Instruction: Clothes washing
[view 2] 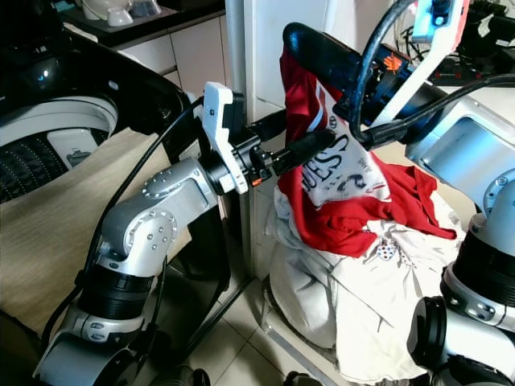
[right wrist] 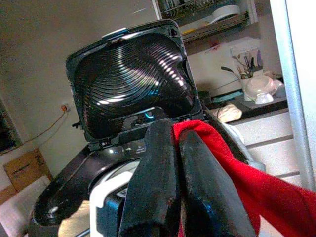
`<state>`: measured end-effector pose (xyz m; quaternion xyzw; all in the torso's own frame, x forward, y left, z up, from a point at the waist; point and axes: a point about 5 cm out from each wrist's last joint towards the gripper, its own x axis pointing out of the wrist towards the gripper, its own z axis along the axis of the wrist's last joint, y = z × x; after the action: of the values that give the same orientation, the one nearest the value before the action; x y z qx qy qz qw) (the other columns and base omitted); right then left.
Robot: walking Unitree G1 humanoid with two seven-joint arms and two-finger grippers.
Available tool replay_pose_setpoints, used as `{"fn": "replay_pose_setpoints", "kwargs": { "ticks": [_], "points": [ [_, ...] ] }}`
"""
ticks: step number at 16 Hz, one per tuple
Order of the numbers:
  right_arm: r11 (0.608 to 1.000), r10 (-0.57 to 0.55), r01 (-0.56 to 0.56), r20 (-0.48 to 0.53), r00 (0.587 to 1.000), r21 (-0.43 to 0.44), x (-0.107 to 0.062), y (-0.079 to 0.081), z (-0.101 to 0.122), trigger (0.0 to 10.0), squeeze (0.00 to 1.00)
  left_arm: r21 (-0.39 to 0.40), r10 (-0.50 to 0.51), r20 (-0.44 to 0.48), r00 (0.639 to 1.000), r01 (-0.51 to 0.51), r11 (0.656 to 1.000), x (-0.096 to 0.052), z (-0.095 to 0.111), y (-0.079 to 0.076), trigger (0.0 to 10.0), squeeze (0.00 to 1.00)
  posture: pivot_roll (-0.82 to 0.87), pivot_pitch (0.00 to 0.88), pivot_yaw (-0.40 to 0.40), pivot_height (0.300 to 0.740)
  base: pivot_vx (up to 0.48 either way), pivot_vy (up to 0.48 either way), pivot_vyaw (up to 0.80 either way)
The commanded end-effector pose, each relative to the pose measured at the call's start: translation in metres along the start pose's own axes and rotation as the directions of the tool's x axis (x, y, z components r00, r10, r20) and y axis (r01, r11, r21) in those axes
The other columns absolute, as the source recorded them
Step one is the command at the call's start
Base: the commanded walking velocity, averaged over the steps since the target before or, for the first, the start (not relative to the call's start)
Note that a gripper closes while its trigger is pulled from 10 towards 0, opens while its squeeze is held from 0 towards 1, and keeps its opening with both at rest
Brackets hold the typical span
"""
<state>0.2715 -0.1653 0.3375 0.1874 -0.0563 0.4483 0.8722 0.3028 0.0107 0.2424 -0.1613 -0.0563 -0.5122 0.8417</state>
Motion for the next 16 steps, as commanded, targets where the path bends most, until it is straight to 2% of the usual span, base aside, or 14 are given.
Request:
{"fn": "replay_pose_setpoints", "kwargs": {
  "ticks": [1, 2, 9, 16],
  "points": [
    [0.999, 0.041, -0.041, -0.002, 0.999, -0.02, 0.003, 0.01, 0.003, 0.0, 0.0, 0.02, 0.014, -0.011, 1.0, -0.014, 1.0, 0.002, -0.001, 0.002, 7.6, 0.0, -0.11, 0.0, 0.045, 0.74, 0.0, 0.0, 0.0],
    [0.999, 0.037, -0.037, 0.0, 0.999, -0.016, 0.003, 0.01, 0.003, 0.0, 0.0, 0.031, 0.034, -0.006, 0.999, -0.033, 0.999, 0.002, -0.002, 0.005, 0.0, 0.0, -0.12, 0.0, 0.048, 0.74, 0.0, 0.0, 0.0],
    [1.0, 0.015, -0.015, 0.005, 1.0, -0.006, 0.002, 0.01, 0.001, 0.0, 0.0, 0.006, 0.006, 0.022, 1.0, -0.006, 1.0, 0.001, -0.003, 0.005, 0.0, 0.0, -0.12, 0.0, 0.056, 0.74, 0.0, 0.0, 0.0],
    [1.0, 0.008, -0.009, 0.01, 1.0, 0.022, 0.001, 0.012, -0.005, 0.0, 0.0, 0.003, -0.008, 0.001, 1.0, 0.008, 1.0, -0.003, -0.012, 0.003, 0.0, 0.0, -0.12, 0.0, 0.064, 0.74, 0.0, 0.0, 0.0]
  ]
}}
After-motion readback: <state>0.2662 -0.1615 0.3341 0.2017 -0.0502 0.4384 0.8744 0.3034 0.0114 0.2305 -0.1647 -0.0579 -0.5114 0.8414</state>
